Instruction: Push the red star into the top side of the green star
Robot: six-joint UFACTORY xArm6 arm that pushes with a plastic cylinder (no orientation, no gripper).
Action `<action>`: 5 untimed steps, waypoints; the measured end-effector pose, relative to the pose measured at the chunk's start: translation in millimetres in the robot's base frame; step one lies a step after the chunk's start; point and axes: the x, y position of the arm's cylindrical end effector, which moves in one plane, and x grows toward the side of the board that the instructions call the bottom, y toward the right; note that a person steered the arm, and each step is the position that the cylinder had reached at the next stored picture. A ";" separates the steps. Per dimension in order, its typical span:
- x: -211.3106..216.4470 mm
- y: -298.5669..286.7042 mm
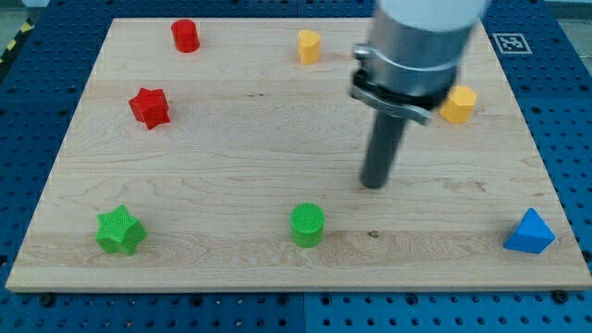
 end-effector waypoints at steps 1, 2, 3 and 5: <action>-16.3 -43.2; -18.8 -43.2; -21.2 -50.5; -99.7 -152.2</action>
